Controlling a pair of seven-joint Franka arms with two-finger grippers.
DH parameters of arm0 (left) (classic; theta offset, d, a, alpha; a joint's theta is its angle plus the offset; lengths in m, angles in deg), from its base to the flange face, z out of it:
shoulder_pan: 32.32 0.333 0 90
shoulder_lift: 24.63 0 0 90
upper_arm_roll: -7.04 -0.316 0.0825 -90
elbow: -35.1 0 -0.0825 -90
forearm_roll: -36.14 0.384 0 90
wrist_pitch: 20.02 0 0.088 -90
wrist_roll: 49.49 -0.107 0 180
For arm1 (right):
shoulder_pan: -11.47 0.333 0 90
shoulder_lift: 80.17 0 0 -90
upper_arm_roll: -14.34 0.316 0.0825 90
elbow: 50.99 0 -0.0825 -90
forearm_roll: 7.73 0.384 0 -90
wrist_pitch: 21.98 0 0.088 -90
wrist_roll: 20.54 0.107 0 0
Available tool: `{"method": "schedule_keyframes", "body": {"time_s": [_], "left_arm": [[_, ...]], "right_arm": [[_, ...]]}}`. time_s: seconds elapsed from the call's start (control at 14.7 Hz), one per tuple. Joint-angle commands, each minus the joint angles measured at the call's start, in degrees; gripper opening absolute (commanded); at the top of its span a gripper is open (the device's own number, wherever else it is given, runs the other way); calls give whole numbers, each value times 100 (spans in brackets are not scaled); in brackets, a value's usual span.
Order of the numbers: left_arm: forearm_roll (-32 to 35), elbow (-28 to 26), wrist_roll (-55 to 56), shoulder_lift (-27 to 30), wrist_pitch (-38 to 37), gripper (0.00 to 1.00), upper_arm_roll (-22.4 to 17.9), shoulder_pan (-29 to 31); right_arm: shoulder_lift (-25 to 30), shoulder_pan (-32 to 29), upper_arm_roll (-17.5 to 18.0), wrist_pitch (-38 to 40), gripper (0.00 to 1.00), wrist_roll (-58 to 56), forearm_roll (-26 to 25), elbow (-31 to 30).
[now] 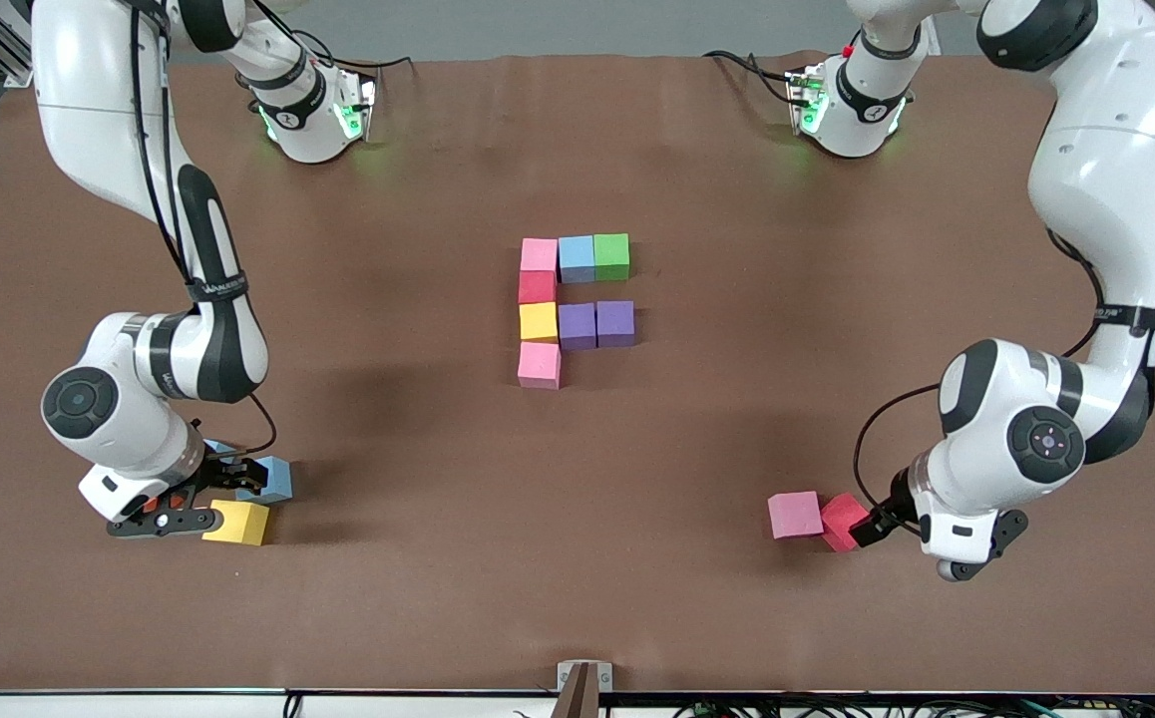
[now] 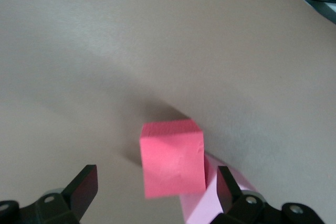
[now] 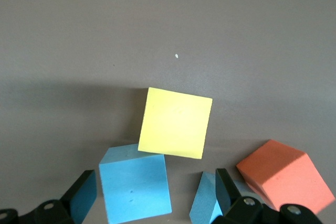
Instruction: Arrange 11 blocks into digit 3
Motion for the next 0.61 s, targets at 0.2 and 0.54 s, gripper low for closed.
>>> {"method": "schedule_keyframes", "body": {"time_s": [0.2,0.54], "left_arm": [[-35,356,-59,-379,259,100,-285,-284],[-157,339,-50,-493,461,100,-285,-292]], "right_arm": [[-20,-388,576,100,100,-189,74,102],[-116,-396,576,83,100,-241,74,93]]}}
